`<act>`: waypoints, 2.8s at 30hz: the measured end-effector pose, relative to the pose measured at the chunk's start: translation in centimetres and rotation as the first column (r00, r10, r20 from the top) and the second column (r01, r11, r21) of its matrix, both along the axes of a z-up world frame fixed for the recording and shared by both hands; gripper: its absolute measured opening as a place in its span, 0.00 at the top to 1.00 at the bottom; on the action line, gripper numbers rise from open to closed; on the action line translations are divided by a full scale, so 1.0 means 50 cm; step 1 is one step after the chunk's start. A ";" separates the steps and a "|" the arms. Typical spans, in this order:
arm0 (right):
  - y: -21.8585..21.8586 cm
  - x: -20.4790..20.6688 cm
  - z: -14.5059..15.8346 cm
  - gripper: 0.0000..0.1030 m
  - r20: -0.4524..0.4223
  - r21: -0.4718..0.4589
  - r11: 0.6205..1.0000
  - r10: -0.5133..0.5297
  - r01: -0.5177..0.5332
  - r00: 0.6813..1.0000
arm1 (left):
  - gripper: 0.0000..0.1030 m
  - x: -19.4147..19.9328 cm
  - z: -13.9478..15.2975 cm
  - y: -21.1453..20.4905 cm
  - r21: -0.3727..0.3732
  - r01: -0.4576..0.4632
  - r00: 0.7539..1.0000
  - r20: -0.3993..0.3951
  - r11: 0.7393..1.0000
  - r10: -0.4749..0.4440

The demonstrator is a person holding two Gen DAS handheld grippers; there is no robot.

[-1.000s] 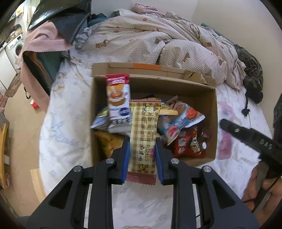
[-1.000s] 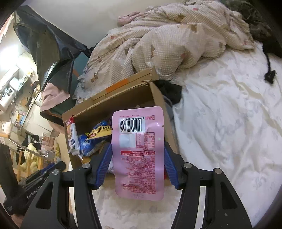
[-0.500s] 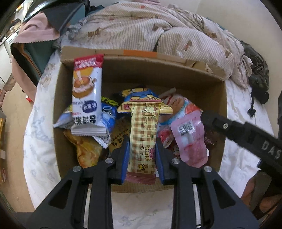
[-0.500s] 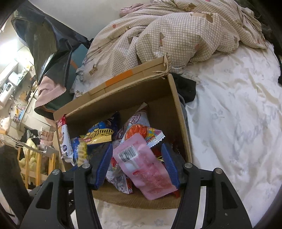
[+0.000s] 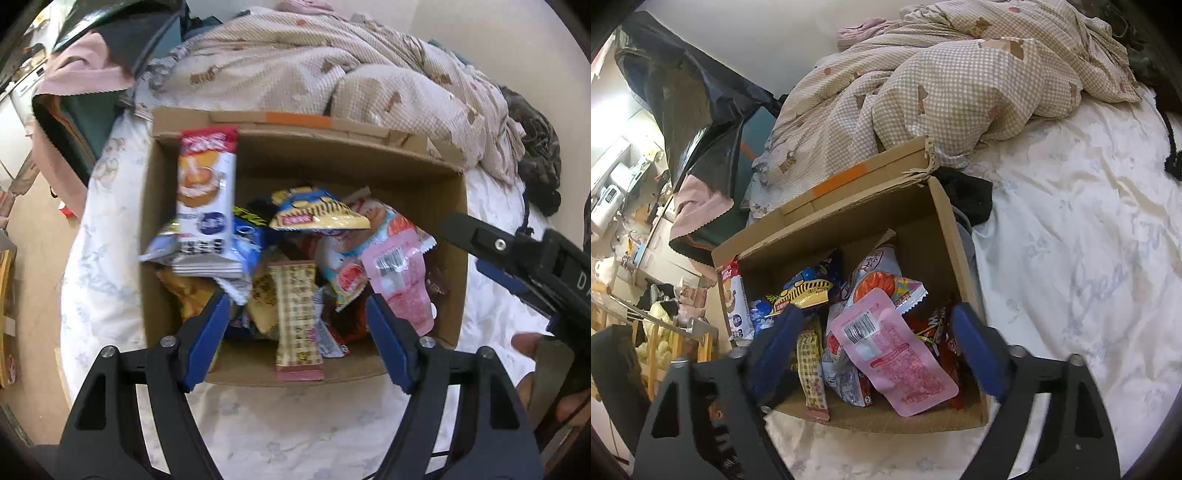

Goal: Organize snacks

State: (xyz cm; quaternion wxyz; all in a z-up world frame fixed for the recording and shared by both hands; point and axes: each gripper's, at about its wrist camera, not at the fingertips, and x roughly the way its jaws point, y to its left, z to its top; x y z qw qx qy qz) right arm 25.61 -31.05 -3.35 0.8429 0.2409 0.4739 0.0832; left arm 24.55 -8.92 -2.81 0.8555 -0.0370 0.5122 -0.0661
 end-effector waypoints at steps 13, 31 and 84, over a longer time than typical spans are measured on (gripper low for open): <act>0.009 -0.099 0.079 0.00 0.137 -0.045 0.999 -0.006 0.013 0.991 | 0.29 -0.074 0.079 0.079 0.044 0.003 0.990 0.139 0.999 -0.009; 0.037 -0.228 0.060 0.00 0.147 -0.158 0.986 -0.026 0.049 0.989 | 0.29 -0.207 0.061 0.204 0.046 -0.101 0.981 0.169 0.994 0.091; 0.160 -0.323 0.043 0.00 0.266 -0.412 0.909 0.059 0.058 0.962 | 0.00 -0.298 0.057 0.200 0.060 -0.117 0.931 0.355 0.991 0.089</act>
